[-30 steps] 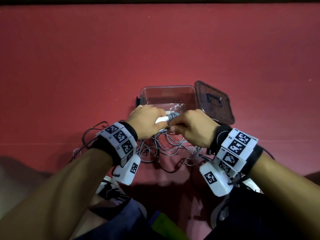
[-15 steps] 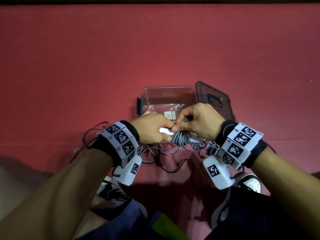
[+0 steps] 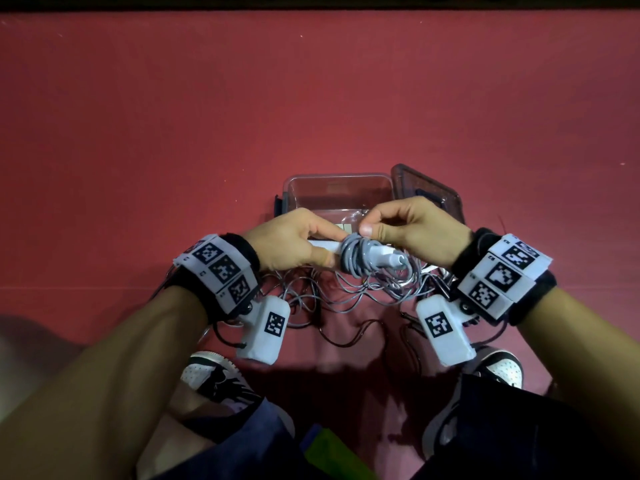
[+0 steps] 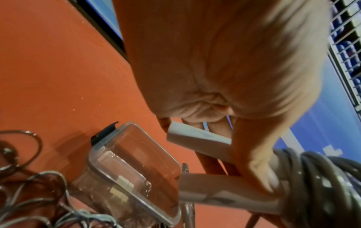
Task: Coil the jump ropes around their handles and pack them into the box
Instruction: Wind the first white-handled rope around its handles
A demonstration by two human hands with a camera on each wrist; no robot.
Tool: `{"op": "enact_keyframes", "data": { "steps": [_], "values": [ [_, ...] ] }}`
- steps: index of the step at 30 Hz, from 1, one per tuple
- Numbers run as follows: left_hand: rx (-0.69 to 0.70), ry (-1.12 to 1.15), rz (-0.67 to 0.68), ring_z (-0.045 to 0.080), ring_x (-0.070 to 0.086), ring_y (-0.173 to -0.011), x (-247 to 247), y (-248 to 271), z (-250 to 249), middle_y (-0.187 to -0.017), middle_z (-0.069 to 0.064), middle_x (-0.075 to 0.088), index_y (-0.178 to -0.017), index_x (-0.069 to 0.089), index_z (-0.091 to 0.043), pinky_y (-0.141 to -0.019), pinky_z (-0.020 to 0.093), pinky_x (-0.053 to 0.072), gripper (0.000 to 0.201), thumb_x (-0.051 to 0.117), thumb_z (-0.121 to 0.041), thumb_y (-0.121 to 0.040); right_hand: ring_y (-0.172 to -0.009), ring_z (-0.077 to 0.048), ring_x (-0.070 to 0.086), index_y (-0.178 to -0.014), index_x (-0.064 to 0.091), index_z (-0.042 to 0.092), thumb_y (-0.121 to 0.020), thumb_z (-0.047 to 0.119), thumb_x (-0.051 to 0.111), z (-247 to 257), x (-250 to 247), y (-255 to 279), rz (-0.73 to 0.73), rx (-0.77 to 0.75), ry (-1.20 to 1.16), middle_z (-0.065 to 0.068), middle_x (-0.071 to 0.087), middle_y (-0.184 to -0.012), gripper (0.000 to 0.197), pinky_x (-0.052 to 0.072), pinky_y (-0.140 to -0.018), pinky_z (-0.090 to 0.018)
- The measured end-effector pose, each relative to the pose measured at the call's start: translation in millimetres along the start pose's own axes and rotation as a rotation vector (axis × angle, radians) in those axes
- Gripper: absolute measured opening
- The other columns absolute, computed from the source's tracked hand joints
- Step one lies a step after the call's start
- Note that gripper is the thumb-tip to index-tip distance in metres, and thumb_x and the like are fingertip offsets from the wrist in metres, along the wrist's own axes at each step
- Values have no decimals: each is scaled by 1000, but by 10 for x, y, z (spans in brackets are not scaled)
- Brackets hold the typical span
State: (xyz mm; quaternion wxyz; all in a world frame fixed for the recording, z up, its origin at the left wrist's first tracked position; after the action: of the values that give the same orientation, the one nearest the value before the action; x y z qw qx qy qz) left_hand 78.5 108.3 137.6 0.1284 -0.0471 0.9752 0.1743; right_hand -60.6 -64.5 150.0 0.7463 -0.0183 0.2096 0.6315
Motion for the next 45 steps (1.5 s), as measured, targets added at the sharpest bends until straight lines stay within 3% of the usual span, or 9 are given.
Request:
{"op": "enact_keyframes", "data": {
  "steps": [4, 7, 10, 14, 22, 29, 33, 40, 45],
  "values": [
    [52, 194, -39, -1, 66, -89, 38, -19, -9, -100, -13, 76, -126, 65, -16, -84, 16, 50, 50, 77, 0, -80, -73, -3, 60, -81, 73, 15, -91, 4, 67, 34, -21, 26, -5, -41, -32, 5, 71, -77, 17, 51, -73, -19],
    [57, 249, -87, -3, 67, -94, 55, -16, -30, -100, -17, 75, -130, 59, -16, -87, 14, 49, 53, 70, 2, -82, -75, -9, 58, -86, 72, 0, -91, 3, 66, 11, 25, 22, -42, -66, 17, -12, 72, -83, 9, 53, -76, -30],
    [64, 275, -126, 8, 69, -101, 60, -15, -47, -111, 1, 75, -125, 64, -13, -90, 19, 52, 40, 67, 1, -87, -72, -15, 50, -84, 69, 1, -89, 24, 59, -35, 80, -16, -113, -61, 48, -25, 66, -83, 25, 50, -72, -45],
    [74, 258, -174, 17, 70, -106, 68, -40, -44, -118, 16, 72, -124, 64, -3, -96, 27, 54, 30, 59, 4, -96, -67, -21, 51, -79, 68, 10, -92, 25, 58, -63, 152, -27, -163, 28, -32, -22, 63, -76, 22, 45, -68, -44],
    [-14, 0, -334, 30, 73, -97, 25, -60, 84, -99, 8, 78, -112, 66, -9, -95, 54, 53, 43, 61, -44, -88, -54, -6, 54, -77, 68, 14, -104, 14, 50, -31, 327, 44, -36, 110, 61, 2, 66, -66, 33, 45, -59, -20],
    [-105, -456, -476, 25, 67, -93, 5, -82, 195, -93, -2, 72, -103, 66, -22, -76, 33, 48, 33, 66, -53, -90, -71, -13, 66, -81, 68, 11, -96, 25, 61, -44, 422, 49, 35, 60, 413, 2, 72, -73, 22, 50, -72, -29],
    [-95, -667, -428, 31, 65, -98, 44, -85, 120, -95, 0, 73, -105, 66, -27, -83, 34, 42, 31, 64, -55, -89, -78, -22, 64, -95, 74, 14, -94, 25, 63, 6, 395, 40, 61, 64, 531, -5, 72, -82, 15, 50, -76, -32],
    [-133, -913, -263, 23, 61, -100, 93, -63, 55, -92, -9, 67, -114, 68, -35, -97, 36, 31, 25, 61, -50, -95, -53, 6, 51, -91, 76, 23, -89, 23, 73, -11, 399, 27, 89, 85, 529, 14, 59, -60, 4, 36, -56, -4],
    [-155, -955, -108, 21, 58, -87, 168, -30, 59, -69, -12, 53, -97, 64, -38, -90, 34, 26, 12, 61, -50, -95, -67, -4, 64, -87, 75, 22, -85, 17, 75, -47, 368, -20, 69, 88, 460, 6, 74, -77, 5, 47, -68, -15]
  ]
}}
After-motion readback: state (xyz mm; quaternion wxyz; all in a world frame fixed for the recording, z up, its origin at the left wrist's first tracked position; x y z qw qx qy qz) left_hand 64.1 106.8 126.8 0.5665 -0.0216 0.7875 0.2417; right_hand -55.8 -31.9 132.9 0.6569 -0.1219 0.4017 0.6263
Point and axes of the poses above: each hand's wrist, its own y-axis away from the middle knuckle, its own x-axis out of the palm, z = x × y, the point moved 1 cm from there along -y, towards the middle knuckle
